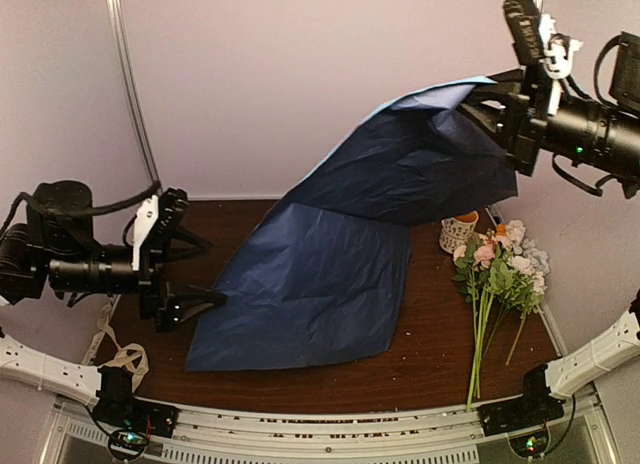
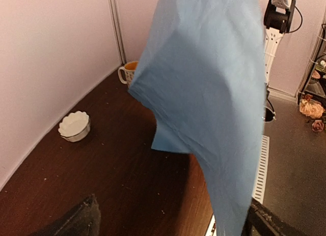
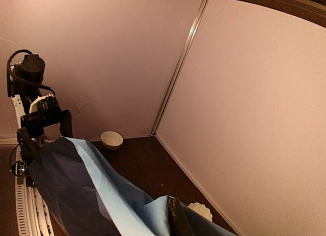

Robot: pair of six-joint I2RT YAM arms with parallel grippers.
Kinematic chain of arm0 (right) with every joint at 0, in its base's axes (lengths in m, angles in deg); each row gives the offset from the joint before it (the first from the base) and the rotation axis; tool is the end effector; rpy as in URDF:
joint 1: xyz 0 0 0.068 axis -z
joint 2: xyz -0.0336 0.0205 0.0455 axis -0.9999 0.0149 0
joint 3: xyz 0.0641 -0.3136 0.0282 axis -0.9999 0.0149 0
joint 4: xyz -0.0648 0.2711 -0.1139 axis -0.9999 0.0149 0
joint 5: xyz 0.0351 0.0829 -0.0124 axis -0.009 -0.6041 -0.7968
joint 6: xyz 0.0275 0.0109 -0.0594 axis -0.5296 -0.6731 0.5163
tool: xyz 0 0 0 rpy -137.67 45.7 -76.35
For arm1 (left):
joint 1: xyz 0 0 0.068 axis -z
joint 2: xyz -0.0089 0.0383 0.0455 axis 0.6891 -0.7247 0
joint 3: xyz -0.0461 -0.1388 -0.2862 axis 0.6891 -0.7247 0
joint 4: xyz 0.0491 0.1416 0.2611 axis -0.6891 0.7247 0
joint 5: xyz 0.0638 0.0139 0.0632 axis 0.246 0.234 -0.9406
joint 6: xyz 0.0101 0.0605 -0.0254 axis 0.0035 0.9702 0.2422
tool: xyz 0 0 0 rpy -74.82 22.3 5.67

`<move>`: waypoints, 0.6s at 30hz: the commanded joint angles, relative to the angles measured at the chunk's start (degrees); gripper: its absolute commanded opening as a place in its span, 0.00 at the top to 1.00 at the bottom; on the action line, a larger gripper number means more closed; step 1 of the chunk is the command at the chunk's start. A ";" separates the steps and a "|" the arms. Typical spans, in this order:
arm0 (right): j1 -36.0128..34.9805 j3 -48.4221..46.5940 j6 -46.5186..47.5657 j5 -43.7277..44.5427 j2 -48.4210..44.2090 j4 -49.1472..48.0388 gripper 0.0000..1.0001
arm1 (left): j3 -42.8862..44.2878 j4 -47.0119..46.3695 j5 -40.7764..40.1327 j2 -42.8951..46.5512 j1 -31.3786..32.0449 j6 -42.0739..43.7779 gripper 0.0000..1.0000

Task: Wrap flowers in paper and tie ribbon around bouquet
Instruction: Unfold the folded wrapping paper at the center of the board.

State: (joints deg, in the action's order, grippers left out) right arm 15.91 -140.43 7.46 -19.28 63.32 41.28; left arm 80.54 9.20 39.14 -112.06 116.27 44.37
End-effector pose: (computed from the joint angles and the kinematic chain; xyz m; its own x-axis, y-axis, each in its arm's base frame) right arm 0.0685 0.1898 0.6405 0.2829 -0.1801 -0.9421 -0.8296 0.4470 -0.3346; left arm 0.0556 -0.1620 0.4485 -0.2401 0.2812 -0.9292 0.8994 0.4246 -0.1039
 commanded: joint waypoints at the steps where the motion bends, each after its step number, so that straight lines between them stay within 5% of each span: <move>1: 0.02 -4.80 1.45 10.56 8.29 1.37 1.00 | 4.10 0.81 -8.06 4.58 -0.02 4.35 0.02; 8: -0.08 -16.87 3.36 13.43 19.84 6.50 1.00 | 12.87 4.44 -10.13 -5.36 -0.03 9.90 0.02; 13: -0.42 -17.13 4.58 7.89 21.18 6.35 1.00 | 14.34 1.67 -17.35 -8.08 -0.02 12.25 0.02; 18: -0.45 -16.91 4.72 3.94 22.44 4.84 1.00 | 13.32 -3.61 -15.85 -10.66 -0.02 14.18 0.02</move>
State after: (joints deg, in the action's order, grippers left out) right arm 15.82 -155.59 11.46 -11.48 85.63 47.27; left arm 93.59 11.60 25.19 -121.70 116.27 55.72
